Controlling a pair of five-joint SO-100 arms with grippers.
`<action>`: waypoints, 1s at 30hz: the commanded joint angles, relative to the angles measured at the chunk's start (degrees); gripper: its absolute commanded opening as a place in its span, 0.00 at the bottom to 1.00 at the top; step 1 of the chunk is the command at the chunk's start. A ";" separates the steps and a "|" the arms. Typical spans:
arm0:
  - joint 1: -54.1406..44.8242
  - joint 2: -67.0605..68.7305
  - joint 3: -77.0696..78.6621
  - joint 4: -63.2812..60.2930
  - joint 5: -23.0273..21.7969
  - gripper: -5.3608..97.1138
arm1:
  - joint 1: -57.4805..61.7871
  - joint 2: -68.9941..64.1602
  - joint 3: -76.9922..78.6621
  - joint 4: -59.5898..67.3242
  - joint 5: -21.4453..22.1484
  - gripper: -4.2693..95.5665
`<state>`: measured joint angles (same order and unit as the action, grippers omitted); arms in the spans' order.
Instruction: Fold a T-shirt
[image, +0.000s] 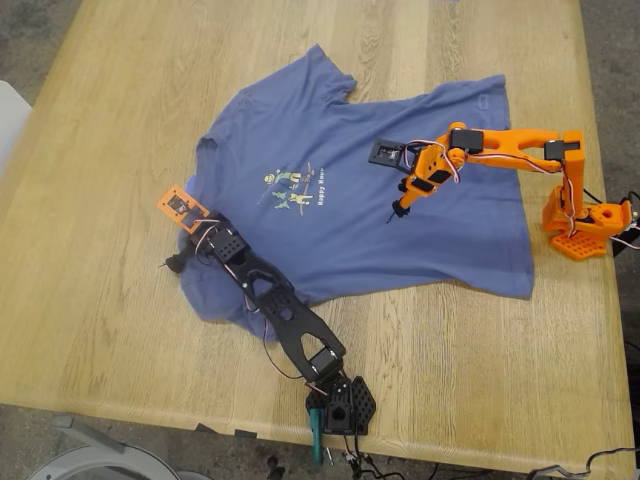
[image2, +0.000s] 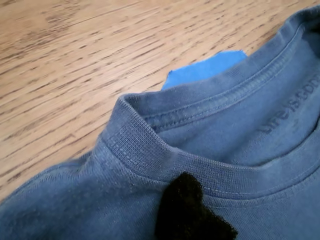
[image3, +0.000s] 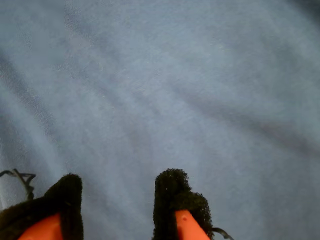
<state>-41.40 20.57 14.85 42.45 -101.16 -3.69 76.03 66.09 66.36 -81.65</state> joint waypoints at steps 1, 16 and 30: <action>0.18 -8.35 -31.29 8.88 0.79 0.71 | -0.26 0.35 -2.90 -0.70 0.18 0.28; 2.37 -13.45 -34.19 20.92 1.41 0.53 | -0.62 -3.60 -5.01 -2.37 0.70 0.27; 5.89 -18.63 -34.19 28.04 -1.32 0.29 | 0.26 -8.09 -6.06 -6.59 1.41 0.28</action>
<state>-38.23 2.20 -16.96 68.03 -100.90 -3.87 67.50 62.14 61.08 -80.60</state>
